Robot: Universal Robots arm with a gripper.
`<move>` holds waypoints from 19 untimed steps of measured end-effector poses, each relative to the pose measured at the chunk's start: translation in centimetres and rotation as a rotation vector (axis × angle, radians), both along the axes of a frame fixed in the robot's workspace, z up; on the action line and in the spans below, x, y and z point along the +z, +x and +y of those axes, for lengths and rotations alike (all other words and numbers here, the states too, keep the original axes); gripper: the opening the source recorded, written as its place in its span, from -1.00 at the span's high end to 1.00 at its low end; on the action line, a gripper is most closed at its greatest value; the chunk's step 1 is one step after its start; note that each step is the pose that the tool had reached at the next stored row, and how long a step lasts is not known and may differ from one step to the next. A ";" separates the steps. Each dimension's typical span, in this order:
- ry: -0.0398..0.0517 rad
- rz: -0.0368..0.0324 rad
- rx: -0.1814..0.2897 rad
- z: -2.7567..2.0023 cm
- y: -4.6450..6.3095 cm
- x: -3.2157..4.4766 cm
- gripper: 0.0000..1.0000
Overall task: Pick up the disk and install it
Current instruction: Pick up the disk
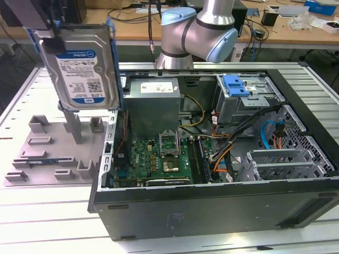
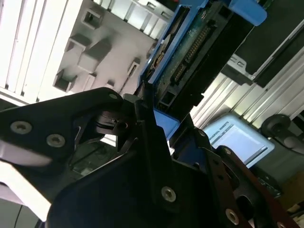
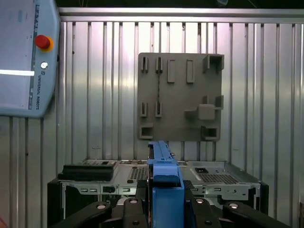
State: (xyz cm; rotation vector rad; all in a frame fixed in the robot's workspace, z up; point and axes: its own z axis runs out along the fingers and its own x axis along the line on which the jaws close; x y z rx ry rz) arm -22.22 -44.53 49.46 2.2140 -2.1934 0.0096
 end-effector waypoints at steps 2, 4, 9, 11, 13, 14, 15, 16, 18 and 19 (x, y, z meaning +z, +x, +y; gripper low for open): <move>0.0000 0.0000 0.000 -0.40 0.8 0.00 0.27; 0.0001 0.0000 0.000 -1.02 2.1 0.00 0.27; 0.0001 0.0000 0.000 -2.26 4.8 0.00 0.27; 0.0001 0.0000 0.000 -2.82 6.5 0.00 0.27; 0.0001 0.0001 0.000 -3.26 8.2 0.00 0.27; 0.0001 0.0000 0.000 -3.39 8.7 0.00 0.27; 0.0000 0.0001 0.000 -3.50 9.1 0.00 0.27; 0.0000 0.0000 0.000 -3.70 9.9 0.00 0.27; 0.0001 0.0000 0.000 -3.98 11.0 0.00 0.27; 0.0001 0.0000 0.000 -4.21 11.8 0.00 0.27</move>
